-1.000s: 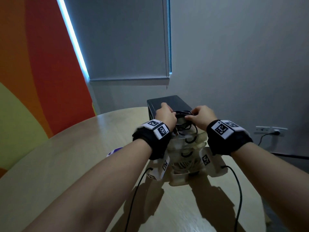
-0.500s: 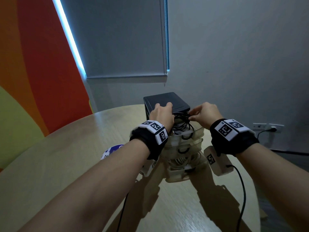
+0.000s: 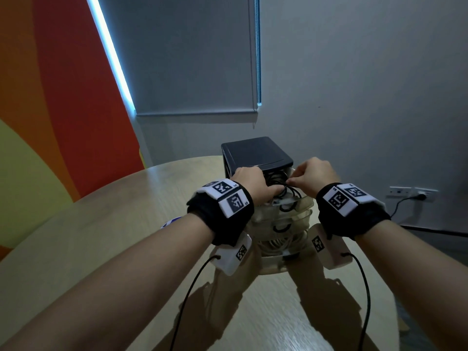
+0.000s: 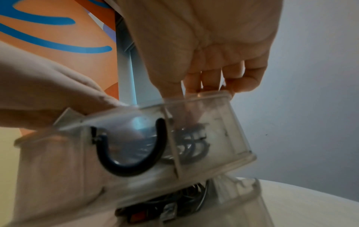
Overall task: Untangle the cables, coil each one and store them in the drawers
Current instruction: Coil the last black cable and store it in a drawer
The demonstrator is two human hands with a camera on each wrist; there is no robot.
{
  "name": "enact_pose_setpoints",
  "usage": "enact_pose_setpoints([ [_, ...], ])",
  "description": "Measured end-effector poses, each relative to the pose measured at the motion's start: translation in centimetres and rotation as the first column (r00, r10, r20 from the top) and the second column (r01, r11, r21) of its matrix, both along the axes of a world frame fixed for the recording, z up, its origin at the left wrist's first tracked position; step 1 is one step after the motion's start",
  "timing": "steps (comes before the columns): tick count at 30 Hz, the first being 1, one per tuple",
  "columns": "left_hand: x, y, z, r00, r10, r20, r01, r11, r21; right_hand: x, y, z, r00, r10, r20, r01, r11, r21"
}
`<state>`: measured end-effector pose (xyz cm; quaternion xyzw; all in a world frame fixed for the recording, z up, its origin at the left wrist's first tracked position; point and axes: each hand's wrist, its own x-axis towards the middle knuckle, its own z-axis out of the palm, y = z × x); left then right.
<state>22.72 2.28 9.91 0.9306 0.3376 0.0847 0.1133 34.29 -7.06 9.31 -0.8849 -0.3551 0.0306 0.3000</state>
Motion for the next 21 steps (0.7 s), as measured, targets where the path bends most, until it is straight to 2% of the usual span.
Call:
enact_pose_setpoints([
  [4,-1.3,0.2,-0.1,0.994,-0.082,0.066,0.087,0.994,-0.073,0.2,-0.1,-0.4,1.000,0.014,-0.006,-0.013,0.998,0.058],
  [8,-1.8,0.6,-1.1,0.988,-0.057,0.146,0.044,0.995,0.090,0.9,-0.8,-0.6,0.992,0.081,-0.097,-0.053,0.965,0.257],
  [11,-1.6,0.5,-1.2,0.977,-0.081,0.196,0.057,0.991,0.122,1.6,-1.8,-0.7,0.958,0.162,-0.235,-0.073,0.935,0.347],
  [16,-0.6,0.8,-0.8,0.995,-0.048,0.091,0.046,0.999,0.022,2.0,-3.7,-0.2,0.853,0.301,-0.427,-0.122,0.910,0.397],
  [19,-0.9,0.9,-0.5,0.996,-0.075,0.052,0.075,0.997,0.016,1.9,-4.4,-0.4,0.835,0.329,-0.441,-0.180,0.921,0.346],
  [21,-1.2,0.8,-0.4,0.990,-0.116,0.080,0.116,0.993,0.010,1.7,-4.5,-0.6,0.845,0.339,-0.414,-0.197,0.917,0.348],
])
